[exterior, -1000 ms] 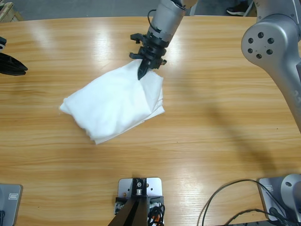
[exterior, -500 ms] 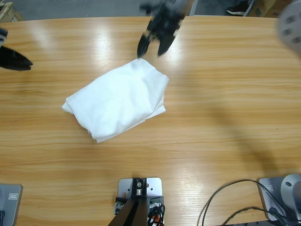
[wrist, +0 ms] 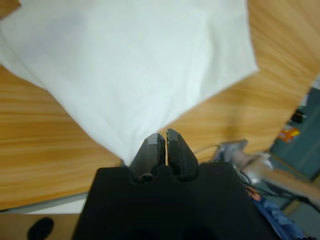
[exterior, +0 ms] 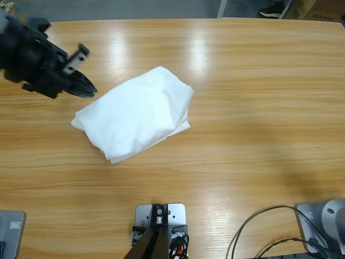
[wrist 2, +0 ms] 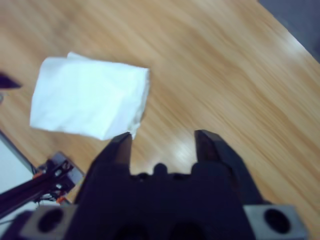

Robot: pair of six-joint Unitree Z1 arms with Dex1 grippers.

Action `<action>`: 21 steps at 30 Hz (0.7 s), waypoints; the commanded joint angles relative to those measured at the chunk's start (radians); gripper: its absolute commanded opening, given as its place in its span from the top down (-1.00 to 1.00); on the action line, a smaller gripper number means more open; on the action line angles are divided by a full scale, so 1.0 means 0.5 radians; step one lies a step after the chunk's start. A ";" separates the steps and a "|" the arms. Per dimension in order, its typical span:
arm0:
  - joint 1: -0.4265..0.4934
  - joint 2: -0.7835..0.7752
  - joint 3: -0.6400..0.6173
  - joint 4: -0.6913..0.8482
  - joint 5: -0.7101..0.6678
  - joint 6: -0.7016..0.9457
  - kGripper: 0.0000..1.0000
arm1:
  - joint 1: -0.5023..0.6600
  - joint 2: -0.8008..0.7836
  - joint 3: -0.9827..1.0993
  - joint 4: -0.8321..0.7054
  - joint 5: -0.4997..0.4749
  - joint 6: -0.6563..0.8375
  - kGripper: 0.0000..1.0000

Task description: Fold clothes

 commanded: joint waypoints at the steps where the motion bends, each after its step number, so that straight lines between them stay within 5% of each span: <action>1: -0.014 0.298 -0.003 0.041 0.025 0.045 1.00 | 0.283 0.480 -0.114 0.409 0.023 -0.038 1.00; 7: -0.056 0.303 0.113 0.041 0.006 0.017 1.00 | 0.337 0.719 -0.200 0.408 0.042 -0.030 1.00; 15: -0.253 0.245 0.206 0.104 0.008 -0.063 1.00 | 0.397 0.629 0.068 0.410 0.013 0.048 1.00; 21: -0.343 0.282 0.287 0.066 0.005 -0.120 1.00 | 0.441 0.428 0.793 0.013 0.011 0.077 1.00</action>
